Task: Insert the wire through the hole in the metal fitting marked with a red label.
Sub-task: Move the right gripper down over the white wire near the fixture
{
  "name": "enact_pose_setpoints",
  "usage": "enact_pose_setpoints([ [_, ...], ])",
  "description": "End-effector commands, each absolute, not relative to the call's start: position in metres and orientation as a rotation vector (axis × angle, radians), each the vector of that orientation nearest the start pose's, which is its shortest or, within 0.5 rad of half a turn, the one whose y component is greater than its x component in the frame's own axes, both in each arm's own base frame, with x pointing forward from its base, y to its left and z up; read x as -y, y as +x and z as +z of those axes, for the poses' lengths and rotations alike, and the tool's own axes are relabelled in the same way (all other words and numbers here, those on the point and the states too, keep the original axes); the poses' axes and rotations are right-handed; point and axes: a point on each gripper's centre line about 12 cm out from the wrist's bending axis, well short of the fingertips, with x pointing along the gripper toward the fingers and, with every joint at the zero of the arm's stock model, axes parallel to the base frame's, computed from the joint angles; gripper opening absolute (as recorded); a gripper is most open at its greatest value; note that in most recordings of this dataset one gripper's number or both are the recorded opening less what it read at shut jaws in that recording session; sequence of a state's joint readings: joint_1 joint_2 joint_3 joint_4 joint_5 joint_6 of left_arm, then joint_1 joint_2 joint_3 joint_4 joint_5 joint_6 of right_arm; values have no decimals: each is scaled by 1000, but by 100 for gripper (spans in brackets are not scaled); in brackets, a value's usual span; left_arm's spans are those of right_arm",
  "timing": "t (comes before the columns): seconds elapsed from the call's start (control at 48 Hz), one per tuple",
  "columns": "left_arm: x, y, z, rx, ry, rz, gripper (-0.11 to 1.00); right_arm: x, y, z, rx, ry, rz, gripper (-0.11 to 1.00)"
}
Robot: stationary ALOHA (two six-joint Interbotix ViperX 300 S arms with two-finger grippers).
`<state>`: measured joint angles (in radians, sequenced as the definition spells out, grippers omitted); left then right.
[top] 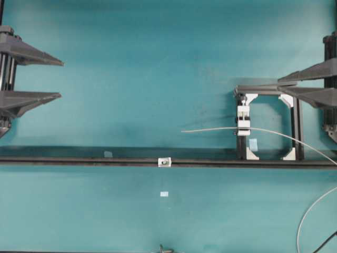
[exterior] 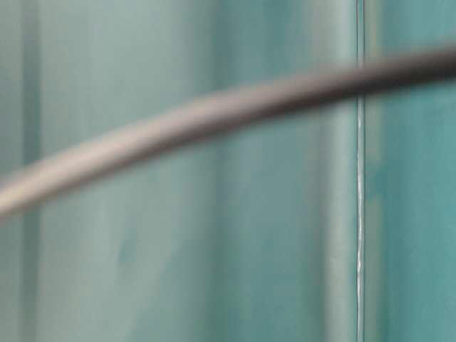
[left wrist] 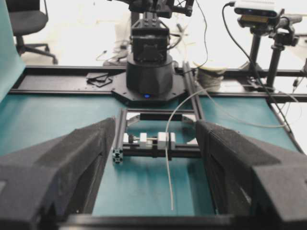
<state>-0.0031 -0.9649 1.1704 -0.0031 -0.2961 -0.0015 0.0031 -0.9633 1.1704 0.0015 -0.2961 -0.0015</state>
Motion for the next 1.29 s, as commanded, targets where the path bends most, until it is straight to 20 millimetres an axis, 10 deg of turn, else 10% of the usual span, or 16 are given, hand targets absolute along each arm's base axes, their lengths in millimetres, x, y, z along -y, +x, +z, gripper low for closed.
enact_pose_setpoints([
  [0.0, 2, 198, 294, 86, -23, -8, 24, -1, 200, 293, 78, -6, 6, 24],
  [0.208, 2, 204, 298, 12, -30, -9, -5, -1, 206, 300, -5, -15, 7, -2],
  [0.5, -4, 219, 269, -107, -1, 23, -10, -2, 236, 274, -159, -11, 8, -3],
  [0.833, -9, 235, 233, -174, 3, 42, 34, -2, 264, 236, -244, 40, 1, -2],
  [0.937, -9, 243, 225, -207, 7, 42, 51, -2, 269, 227, -278, 49, -1, 13],
  [1.166, -11, 260, 207, -260, 22, 44, 51, -2, 275, 209, -339, 92, -10, 75],
  [1.271, -11, 265, 198, -264, 43, 43, 51, -2, 277, 201, -365, 99, -11, 68],
])
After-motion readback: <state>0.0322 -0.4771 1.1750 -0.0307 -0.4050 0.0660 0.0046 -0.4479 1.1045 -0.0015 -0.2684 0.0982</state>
